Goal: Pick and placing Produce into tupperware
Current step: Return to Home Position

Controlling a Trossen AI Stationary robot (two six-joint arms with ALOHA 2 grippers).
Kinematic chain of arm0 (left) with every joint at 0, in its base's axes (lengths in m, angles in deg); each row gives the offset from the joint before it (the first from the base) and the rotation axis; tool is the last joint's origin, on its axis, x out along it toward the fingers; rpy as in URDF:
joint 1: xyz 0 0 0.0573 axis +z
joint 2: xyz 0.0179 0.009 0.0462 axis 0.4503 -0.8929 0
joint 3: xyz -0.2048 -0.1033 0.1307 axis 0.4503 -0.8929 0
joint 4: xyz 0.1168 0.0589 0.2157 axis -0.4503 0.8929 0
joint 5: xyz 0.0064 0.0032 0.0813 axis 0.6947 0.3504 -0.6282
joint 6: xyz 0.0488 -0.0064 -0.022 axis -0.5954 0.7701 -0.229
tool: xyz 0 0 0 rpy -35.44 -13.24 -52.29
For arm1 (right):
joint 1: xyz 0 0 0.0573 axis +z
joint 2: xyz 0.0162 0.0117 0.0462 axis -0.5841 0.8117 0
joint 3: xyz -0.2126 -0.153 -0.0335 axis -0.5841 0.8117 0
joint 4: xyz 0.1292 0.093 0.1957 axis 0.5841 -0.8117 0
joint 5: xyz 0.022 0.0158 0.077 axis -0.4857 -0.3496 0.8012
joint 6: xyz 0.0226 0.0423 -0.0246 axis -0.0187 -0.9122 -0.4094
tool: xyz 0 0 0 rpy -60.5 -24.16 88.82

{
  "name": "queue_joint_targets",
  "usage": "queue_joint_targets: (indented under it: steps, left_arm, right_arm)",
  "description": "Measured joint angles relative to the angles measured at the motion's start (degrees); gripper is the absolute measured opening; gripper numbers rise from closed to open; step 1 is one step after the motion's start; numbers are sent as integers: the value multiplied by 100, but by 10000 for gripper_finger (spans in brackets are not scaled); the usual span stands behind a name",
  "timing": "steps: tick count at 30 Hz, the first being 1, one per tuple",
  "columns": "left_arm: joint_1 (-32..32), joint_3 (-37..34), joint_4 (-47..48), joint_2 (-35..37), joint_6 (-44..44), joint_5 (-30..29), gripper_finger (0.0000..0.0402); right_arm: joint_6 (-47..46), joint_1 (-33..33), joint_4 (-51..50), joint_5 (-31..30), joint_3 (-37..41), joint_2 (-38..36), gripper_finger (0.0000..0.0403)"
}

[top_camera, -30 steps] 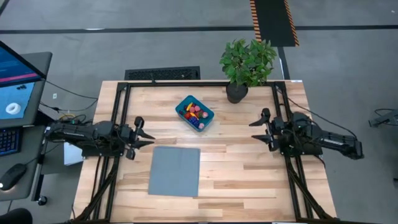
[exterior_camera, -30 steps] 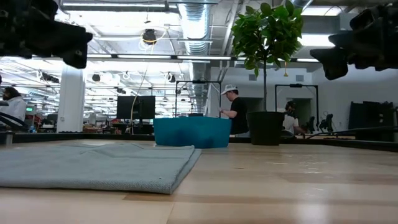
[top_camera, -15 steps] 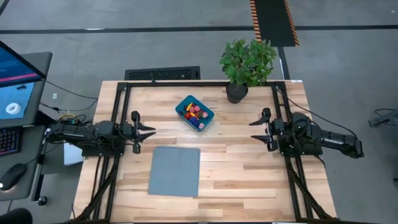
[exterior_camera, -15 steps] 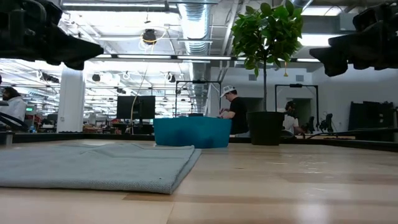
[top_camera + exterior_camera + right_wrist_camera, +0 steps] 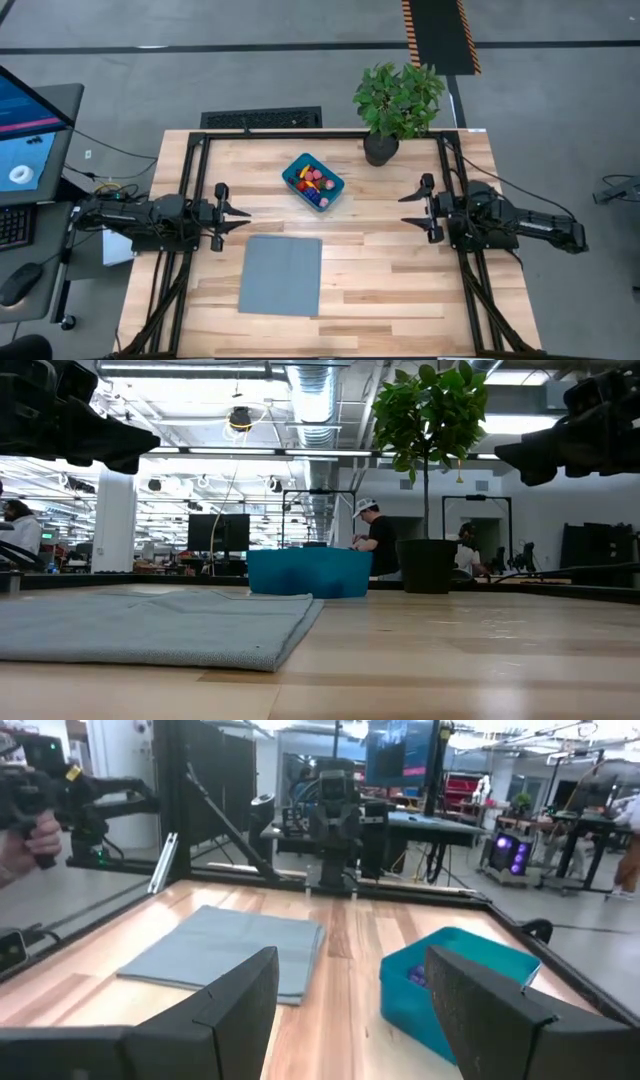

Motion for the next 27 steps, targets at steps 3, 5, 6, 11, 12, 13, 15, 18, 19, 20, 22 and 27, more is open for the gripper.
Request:
queue_joint_targets:
  steps: [3, 5, 6, 11, 12, 13, 15, 18, 19, 20, 22, 27]
  left_arm:
    - [0, -2, 0, 0, 0, 1, 65]
    - [0, -2, 2, 0, -7, 2, 65]
    - [0, -2, 0, 0, -7, 2, 65]
    - [0, -4, 2, 0, -7, 1, 66]
    - [0, -4, 2, 0, -9, 0, 66]
    - [0, -4, 2, 0, -14, 0, 66]
    - [0, -6, 2, 0, -7, 0, 66]
    - [0, -7, 2, 0, 25, -2, 66]
    - [0, -7, 2, 0, 17, -2, 66]
    - [0, -7, 2, 0, -13, -2, 66]
    - [0, -7, 2, 0, -26, -2, 66]
    - [0, -7, 2, 0, 72, -2, 66]
  right_arm:
    - [147, -1, -1, -3, 0, 1, 274]
    - [134, -2, -1, -5, 0, 1, 274]
    - [99, -2, -1, -3, 0, 1, 274]
    - [-327, 7, -1, -4, 0, 1, 274]
    - [-437, 9, -1, -3, 0, 1, 274]
    - [-536, 9, -1, -3, 0, 1, 274]
    - [-642, 9, -1, -3, 0, 1, 274]
    - [-642, 9, -1, -3, 0, 1, 274]
    - [-642, 9, -1, -3, 0, 1, 274]
    - [-642, 9, -1, -3, 0, 1, 274]
    - [-642, 9, -1, -3, 0, 1, 274]
    - [-642, 9, -1, -3, 0, 1, 274]
